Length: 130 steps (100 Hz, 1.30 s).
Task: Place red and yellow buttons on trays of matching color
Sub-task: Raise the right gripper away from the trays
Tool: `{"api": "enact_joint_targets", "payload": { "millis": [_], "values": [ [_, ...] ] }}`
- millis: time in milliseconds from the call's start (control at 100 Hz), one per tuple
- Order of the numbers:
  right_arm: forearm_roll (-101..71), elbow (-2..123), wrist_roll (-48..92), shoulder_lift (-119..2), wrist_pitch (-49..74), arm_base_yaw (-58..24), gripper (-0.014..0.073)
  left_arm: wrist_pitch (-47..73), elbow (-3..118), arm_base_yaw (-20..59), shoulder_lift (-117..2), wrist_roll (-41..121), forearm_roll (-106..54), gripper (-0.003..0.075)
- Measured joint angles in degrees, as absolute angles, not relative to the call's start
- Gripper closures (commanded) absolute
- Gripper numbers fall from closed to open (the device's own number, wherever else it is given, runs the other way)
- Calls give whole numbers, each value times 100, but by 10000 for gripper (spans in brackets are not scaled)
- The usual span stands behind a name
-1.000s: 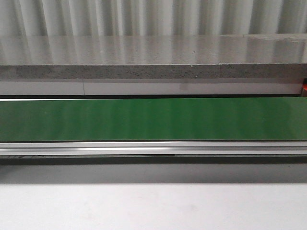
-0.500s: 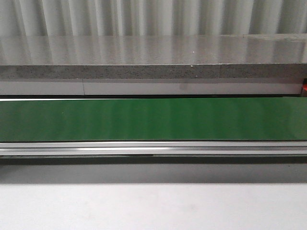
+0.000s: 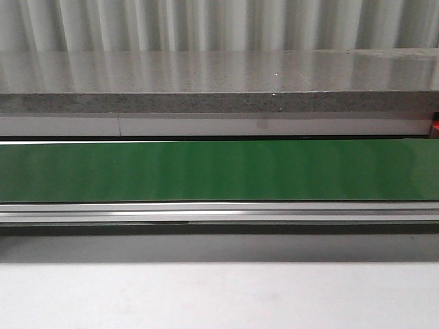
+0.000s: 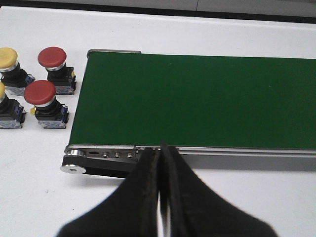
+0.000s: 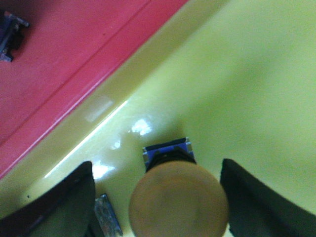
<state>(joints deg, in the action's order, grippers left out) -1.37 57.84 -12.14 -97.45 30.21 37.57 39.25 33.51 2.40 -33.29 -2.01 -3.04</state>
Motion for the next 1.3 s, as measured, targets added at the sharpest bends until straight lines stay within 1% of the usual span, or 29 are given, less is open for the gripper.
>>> {"api": "enact_joint_targets", "payload": {
  "millis": [140,410,550,760,900,1040,1220,1300],
  "values": [
    [-182,5784,-1214,-9435,3043,3757,20,3925,3351,240,-3329,-201,-304,740],
    [-204,5784,-1224,-8326,3138,3563,20,3925,3351,240,-3329,-201,-304,740],
    [-204,5784,-1214,-7825,3277,3095,20,3925,3351,240,-3329,-201,-304,740],
    [-216,5784,-868,-7160,3674,1989,20,3925,3351,240,-3329,-201,-304,740],
    [-216,5747,-488,-6698,3984,1437,21,3925,3351,240,-3329,-201,-304,740],
    [-216,5515,-305,-6152,4176,1105,21,3925,3351,240,-3329,-201,-304,740],
    [-216,4923,-188,-5360,4277,770,24,3925,3351,240,-3329,-201,-304,740],
    [-216,4668,-165,-5034,4275,629,61,3925,3351,240,-3329,-201,-304,740]
  ]
}}
